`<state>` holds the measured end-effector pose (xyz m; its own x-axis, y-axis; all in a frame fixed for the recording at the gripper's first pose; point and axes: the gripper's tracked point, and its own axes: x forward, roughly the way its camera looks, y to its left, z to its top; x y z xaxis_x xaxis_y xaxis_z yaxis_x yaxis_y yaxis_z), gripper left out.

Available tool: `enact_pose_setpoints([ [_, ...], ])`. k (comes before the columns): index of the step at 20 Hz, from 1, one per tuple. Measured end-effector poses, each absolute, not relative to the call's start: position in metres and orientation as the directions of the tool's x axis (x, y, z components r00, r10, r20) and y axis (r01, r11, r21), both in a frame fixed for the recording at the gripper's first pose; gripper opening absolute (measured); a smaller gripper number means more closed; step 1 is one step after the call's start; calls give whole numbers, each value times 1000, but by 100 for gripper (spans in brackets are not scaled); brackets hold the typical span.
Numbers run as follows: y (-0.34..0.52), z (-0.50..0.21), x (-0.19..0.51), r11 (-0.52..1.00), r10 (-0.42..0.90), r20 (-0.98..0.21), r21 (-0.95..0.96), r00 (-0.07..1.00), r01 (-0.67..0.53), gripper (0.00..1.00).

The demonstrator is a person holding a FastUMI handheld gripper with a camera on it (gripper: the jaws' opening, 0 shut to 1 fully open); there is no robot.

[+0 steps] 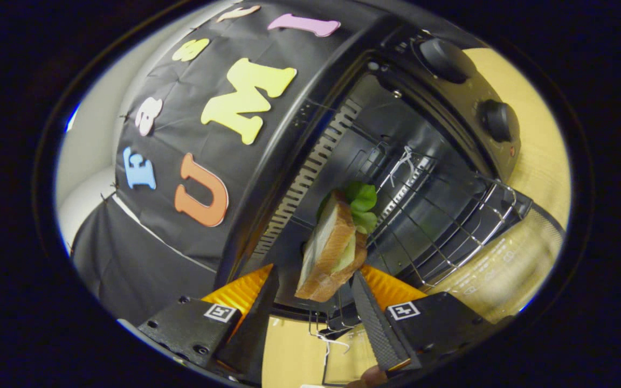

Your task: Open the toaster oven, put the food inside, and close the toaster oven door.

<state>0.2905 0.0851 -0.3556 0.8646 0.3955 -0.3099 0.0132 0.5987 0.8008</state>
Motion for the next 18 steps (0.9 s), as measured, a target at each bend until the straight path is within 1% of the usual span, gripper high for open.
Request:
enact_pose_setpoints([
  [3, 90, -359, 282, 720, 392, -353, 693, 850, -44, 90],
  [6, 101, -363, 276, 840, 395, -396, 520, 829, -152, 97],
  [8, 99, -369, 281, 898, 352, -428, 406, 833, -171, 99],
  [11, 85, -375, 273, 926, 311, -455, 341, 834, -159, 99],
  [15, 74, -375, 263, 954, 242, -507, 278, 827, -109, 99],
  [18, 51, -378, 246, 984, 127, -576, 177, 807, -28, 99],
])
